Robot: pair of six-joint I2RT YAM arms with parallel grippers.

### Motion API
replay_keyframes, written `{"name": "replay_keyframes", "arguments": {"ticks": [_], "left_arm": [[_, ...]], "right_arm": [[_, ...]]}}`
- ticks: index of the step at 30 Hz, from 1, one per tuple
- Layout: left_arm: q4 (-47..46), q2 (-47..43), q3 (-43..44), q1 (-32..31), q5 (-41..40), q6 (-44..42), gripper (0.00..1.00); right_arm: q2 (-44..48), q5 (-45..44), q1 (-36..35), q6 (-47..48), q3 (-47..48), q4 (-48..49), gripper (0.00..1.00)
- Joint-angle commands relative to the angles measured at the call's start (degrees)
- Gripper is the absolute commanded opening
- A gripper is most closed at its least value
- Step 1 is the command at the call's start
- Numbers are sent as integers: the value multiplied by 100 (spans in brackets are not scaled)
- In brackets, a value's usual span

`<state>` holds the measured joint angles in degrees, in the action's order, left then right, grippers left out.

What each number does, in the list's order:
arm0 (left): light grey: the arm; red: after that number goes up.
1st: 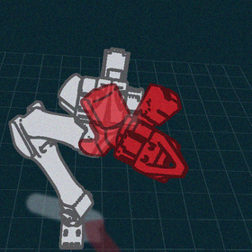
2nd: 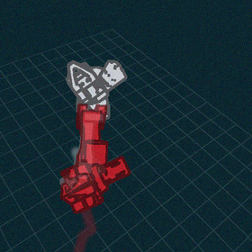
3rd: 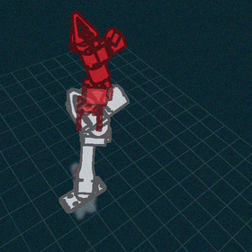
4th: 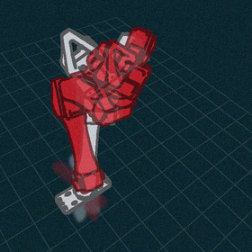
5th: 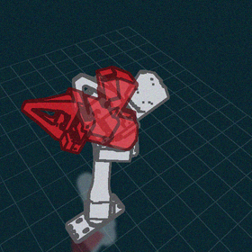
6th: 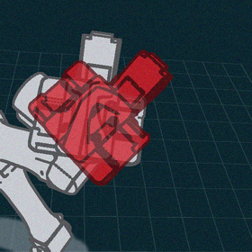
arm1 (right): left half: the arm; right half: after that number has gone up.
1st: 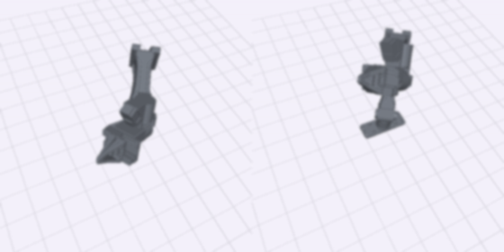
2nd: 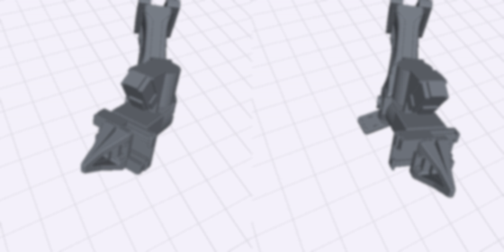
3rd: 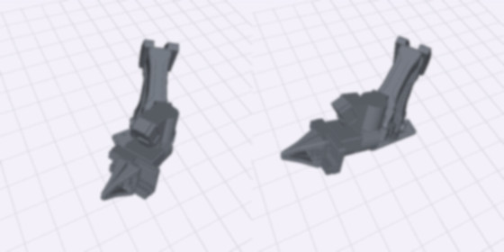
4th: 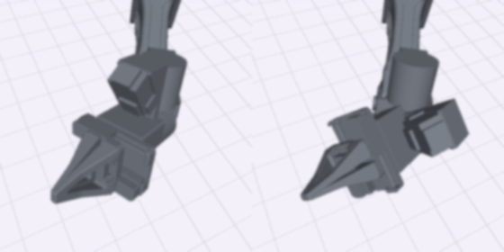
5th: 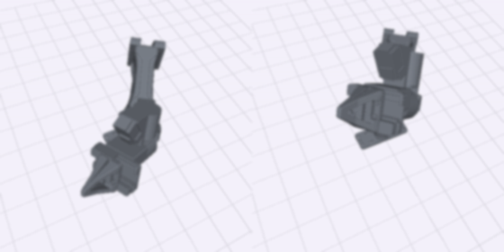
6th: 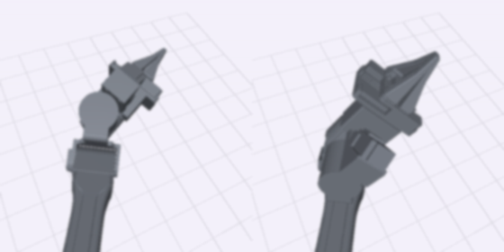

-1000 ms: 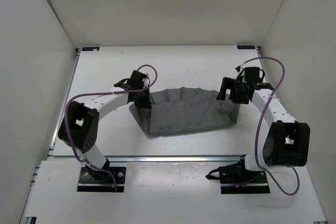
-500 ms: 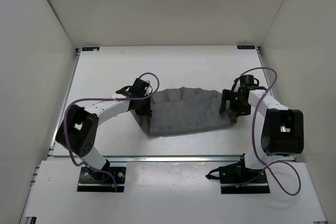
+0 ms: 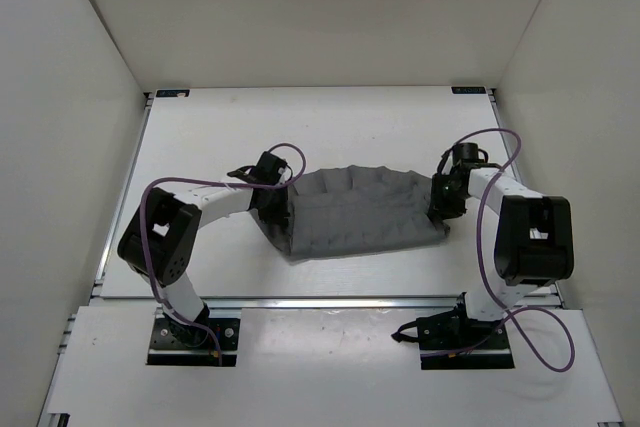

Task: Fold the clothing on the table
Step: Fold the skirt

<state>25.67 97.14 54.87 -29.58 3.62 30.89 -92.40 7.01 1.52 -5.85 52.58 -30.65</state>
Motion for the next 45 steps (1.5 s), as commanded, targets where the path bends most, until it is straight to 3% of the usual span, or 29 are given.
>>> {"name": "replay_keyframes", "arguments": {"ticks": [1,4,6,17,22,27,32,37,45], "left_arm": [[-132,15,138,-30,-45,-48,0],[-185,129,208,-126,15,13,0],[-246,234,322,-196,60,48,0],[-572,1095,963,-381,526,444,0],[-677,1386,1429,-521,755,698,0],[-730,1667,1790,-575,912,778,0],[-774,1791,1940,-495,1062,804,0],[-801,1685,1826,-417,1124,786,0],[-924,1509,1544,-302,1282,734,0]], "right_arm": [[-287,117,-73,13,-11,191,26],[-384,187,-108,-31,182,104,5],[-410,170,-125,-31,445,-19,2],[46,345,-854,-136,2369,-784,0],[204,881,-1521,-320,3030,-706,0],[214,1110,-2181,-558,2934,-354,0],[240,1724,-2656,-882,2268,181,0],[179,1989,-2876,-1138,1695,727,0],[-261,2533,-3070,-1515,1536,1316,0]]}}
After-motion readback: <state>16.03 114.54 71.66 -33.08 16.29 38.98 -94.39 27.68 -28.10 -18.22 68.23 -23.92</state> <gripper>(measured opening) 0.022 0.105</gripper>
